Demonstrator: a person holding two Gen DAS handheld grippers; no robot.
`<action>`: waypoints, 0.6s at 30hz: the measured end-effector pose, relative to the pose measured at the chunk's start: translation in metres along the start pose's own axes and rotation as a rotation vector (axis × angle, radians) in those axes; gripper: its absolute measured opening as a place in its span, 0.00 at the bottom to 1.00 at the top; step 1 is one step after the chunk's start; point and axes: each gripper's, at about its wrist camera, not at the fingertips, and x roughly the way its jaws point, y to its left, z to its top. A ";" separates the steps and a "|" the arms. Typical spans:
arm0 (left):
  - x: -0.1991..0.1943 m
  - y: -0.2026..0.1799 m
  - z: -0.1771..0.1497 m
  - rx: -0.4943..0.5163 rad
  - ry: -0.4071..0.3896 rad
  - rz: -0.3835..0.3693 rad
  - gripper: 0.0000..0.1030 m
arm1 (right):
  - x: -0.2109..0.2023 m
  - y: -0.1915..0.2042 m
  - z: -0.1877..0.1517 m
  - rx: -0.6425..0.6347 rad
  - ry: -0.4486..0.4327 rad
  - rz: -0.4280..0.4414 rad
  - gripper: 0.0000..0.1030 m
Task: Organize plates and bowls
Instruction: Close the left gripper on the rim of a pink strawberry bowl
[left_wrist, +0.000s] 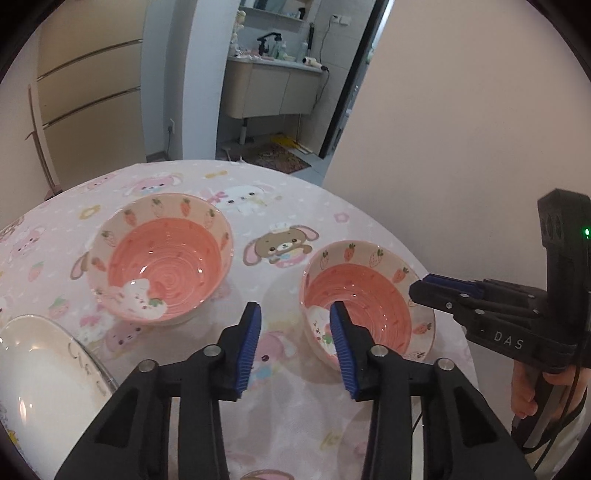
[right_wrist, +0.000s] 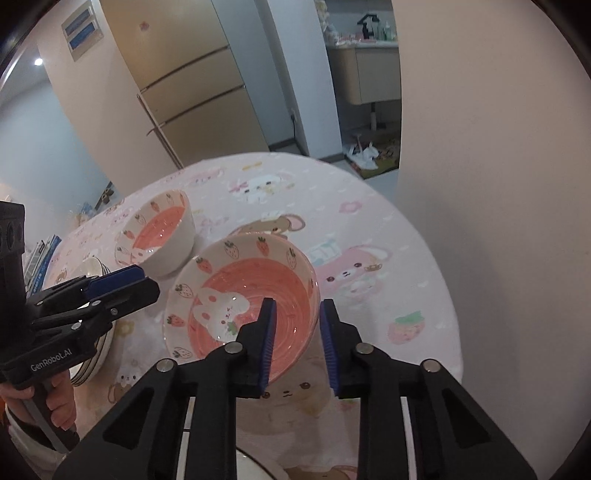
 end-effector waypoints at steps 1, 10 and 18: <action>0.005 -0.003 0.001 0.010 0.020 0.016 0.39 | 0.004 -0.003 0.001 0.006 0.022 0.004 0.22; 0.039 -0.007 0.006 -0.007 0.160 0.037 0.31 | 0.031 -0.004 0.006 0.021 0.194 0.016 0.17; 0.051 -0.014 0.003 0.001 0.184 0.044 0.16 | 0.038 0.007 0.009 -0.010 0.234 -0.058 0.12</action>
